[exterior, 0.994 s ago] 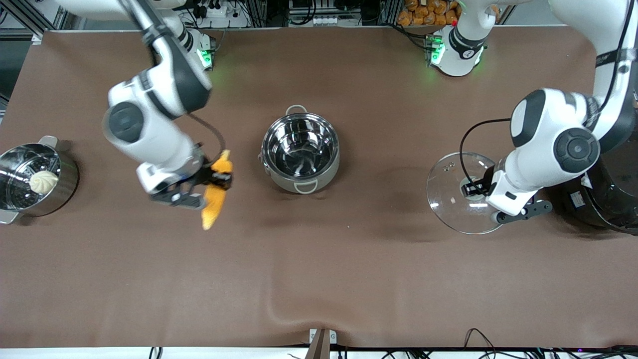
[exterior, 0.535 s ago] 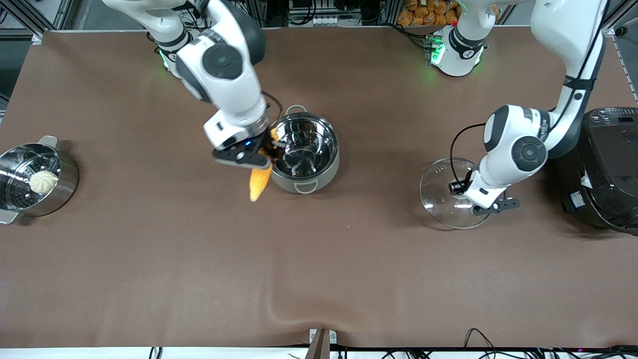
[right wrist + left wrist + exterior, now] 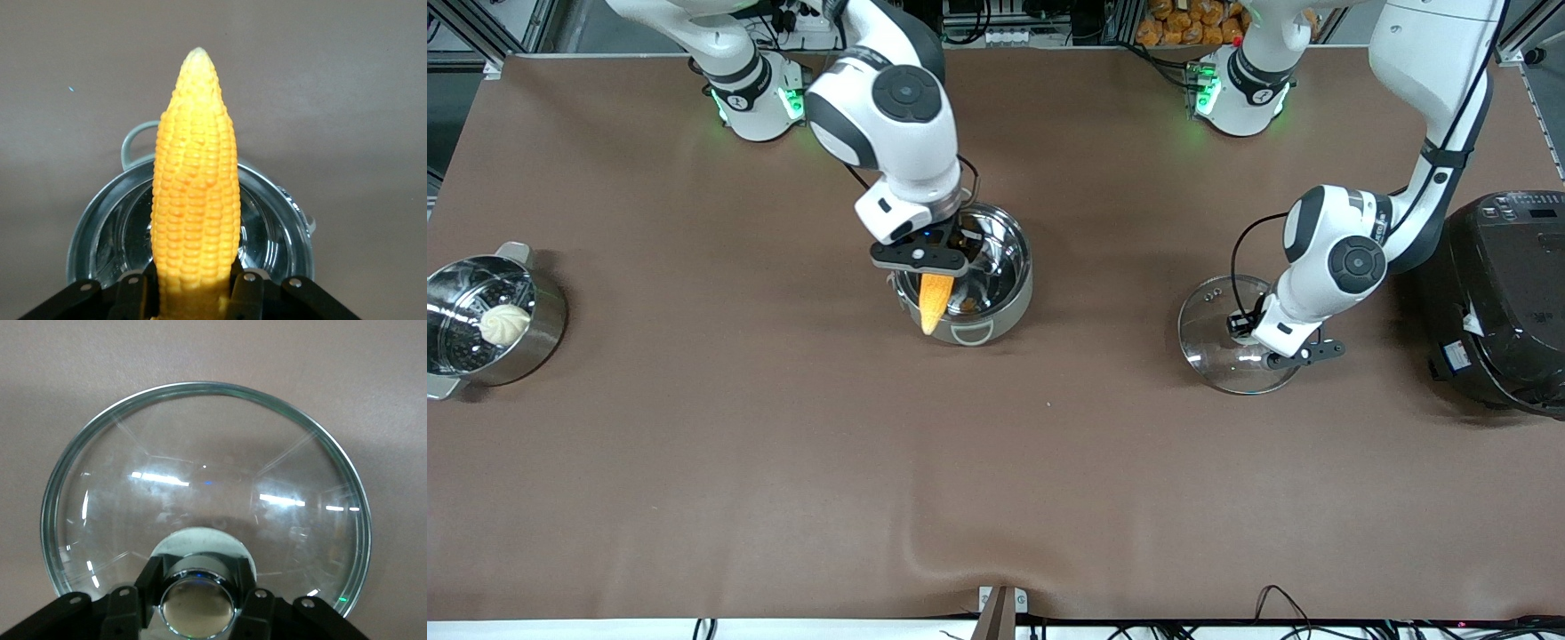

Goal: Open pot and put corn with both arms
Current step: 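Set the lid down with the left gripper while the right gripper carries the corn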

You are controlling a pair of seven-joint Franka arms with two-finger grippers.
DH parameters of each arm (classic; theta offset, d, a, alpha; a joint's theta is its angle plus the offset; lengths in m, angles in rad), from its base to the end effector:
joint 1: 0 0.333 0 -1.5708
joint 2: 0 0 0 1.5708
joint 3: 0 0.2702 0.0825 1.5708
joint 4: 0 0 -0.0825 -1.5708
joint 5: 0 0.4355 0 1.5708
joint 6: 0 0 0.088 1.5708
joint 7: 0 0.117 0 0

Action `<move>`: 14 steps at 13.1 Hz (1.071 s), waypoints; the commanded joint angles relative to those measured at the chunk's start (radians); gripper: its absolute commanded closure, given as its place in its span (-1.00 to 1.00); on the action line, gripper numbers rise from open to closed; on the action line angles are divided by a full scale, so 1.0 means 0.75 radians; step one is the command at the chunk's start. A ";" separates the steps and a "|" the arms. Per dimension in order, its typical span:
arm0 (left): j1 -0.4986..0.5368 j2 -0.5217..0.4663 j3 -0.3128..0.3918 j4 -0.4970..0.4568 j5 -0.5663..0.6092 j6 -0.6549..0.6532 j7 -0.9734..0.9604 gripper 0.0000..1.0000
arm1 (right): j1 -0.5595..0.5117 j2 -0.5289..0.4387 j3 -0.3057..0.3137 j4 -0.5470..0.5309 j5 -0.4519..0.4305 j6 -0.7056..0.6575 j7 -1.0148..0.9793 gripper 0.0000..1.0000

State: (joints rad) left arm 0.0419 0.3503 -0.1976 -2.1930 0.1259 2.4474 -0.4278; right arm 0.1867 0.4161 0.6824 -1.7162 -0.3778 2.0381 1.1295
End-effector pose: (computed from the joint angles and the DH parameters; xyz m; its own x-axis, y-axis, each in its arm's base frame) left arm 0.5537 -0.0936 0.1242 0.9806 0.1805 -0.0766 0.1779 -0.9832 -0.0398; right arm 0.4757 0.4859 0.3163 0.9885 -0.1312 0.0754 -0.1336 -0.9906 0.0280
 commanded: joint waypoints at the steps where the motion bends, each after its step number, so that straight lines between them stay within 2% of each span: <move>1: 0.026 -0.025 -0.019 -0.003 0.026 0.017 0.016 -0.99 | 0.056 0.091 0.008 0.016 -0.122 0.035 0.134 1.00; 5: 0.058 -0.105 -0.017 0.095 0.026 -0.042 0.035 -1.00 | 0.078 0.102 0.008 -0.031 -0.128 0.044 0.134 0.98; 10: 0.065 -0.281 -0.019 0.275 0.024 -0.242 0.073 -1.00 | 0.086 0.100 0.010 -0.064 -0.126 0.044 0.136 0.97; 13: 0.065 -0.314 -0.021 0.510 0.012 -0.532 0.208 -1.00 | 0.101 0.100 0.010 -0.066 -0.124 0.044 0.138 0.96; 14: 0.065 -0.314 -0.023 0.602 0.006 -0.654 0.237 -1.00 | 0.103 0.100 0.010 -0.066 -0.124 0.044 0.138 0.89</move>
State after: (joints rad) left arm 0.0795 0.1097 -0.2029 -1.8600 0.1265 2.0992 -0.3051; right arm 0.2578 0.4987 0.6857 -1.7572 -0.4490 2.0671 1.2061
